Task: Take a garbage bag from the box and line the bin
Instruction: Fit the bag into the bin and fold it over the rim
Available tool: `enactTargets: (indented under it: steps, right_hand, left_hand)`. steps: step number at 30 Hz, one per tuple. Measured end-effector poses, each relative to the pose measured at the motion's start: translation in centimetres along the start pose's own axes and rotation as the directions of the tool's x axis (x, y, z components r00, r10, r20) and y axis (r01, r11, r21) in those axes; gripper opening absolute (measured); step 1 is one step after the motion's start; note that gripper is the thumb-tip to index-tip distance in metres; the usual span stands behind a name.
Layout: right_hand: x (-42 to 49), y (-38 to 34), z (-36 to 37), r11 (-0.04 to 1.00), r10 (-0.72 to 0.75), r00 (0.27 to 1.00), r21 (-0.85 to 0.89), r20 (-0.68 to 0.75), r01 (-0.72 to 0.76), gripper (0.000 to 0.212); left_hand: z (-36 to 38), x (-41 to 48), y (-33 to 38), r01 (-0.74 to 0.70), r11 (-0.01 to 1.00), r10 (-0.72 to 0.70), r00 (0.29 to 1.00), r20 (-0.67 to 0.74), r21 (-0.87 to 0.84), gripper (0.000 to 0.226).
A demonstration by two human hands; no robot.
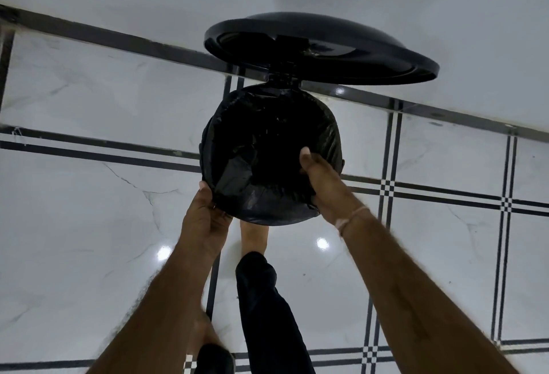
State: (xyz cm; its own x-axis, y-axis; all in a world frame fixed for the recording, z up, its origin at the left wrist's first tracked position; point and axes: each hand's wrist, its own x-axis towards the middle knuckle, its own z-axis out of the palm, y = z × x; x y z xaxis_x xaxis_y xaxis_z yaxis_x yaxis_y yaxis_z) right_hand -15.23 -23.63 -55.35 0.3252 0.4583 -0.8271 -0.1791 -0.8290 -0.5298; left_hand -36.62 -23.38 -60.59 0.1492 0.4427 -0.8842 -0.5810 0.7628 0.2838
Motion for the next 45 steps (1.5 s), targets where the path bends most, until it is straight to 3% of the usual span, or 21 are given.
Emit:
enactTargets:
  steps: [4, 11, 13, 15, 17, 21, 28, 35, 41, 45]
  right_hand:
    - [2.4, 0.7, 1.2, 0.960, 0.230, 0.973, 0.162, 0.008, -0.228, 0.060]
    - [4.4, 1.3, 2.3, 0.903, 0.261, 0.965, 0.357, -0.018, -0.238, 0.055]
    - [2.5, 0.4, 2.5, 0.949, 0.161, 0.986, 0.282, -0.041, -0.143, 0.055]
    - [-0.4, -0.4, 2.7, 0.995, -0.066, 0.994, 0.066, -0.085, 0.072, 0.051]
    - [-3.6, -1.4, 3.2, 0.972, -0.217, 0.976, -0.094, -0.017, 0.215, 0.042]
    - [-5.1, -2.1, 5.8, 0.984, 0.021, 0.949, -0.175, 0.316, 0.037, 0.053]
    - [2.1, -1.1, 8.9, 0.965, 0.233, 0.910, -0.199, 0.342, -0.172, 0.063]
    - [5.1, -1.8, 9.3, 0.970, 0.189, 0.949, -0.198, 0.253, -0.141, 0.060]
    - [2.8, -2.3, 4.9, 0.981, -0.078, 0.984, -0.162, 0.162, 0.105, 0.042]
    - [4.6, -1.9, 2.7, 0.976, -0.005, 0.999, -0.218, 0.053, 0.017, 0.061]
  left_hand:
    - [-0.1, 0.2, -0.1, -0.006, 1.000, 0.006, 1.000, -0.007, -0.006, 0.032]
    - [0.1, 0.3, 0.2, 0.007, 1.000, -0.007, 1.000, -0.024, -0.014, 0.033]
    - [0.2, 0.2, 0.2, 0.011, 1.000, -0.011, 1.000, -0.020, -0.006, 0.034]
    - [0.3, 0.0, 0.3, 0.009, 1.000, -0.009, 1.000, -0.029, 0.001, 0.035]
    - [0.5, -0.2, 0.3, 0.014, 1.000, -0.014, 0.999, -0.040, 0.002, 0.039]
    - [0.4, -0.2, 0.3, 0.017, 1.000, -0.016, 0.999, -0.037, 0.023, 0.048]
    - [0.2, 0.2, 0.1, 0.025, 1.000, -0.025, 0.998, -0.050, -0.017, 0.039]
    - [-0.3, 0.5, -0.2, 0.016, 0.999, -0.017, 0.999, -0.029, -0.038, 0.035]
    - [0.1, -0.1, 0.1, 0.031, 0.999, -0.032, 0.998, -0.045, -0.030, 0.035]
    - [0.0, 0.0, -0.1, 0.012, 1.000, -0.013, 0.999, -0.033, -0.029, 0.037]
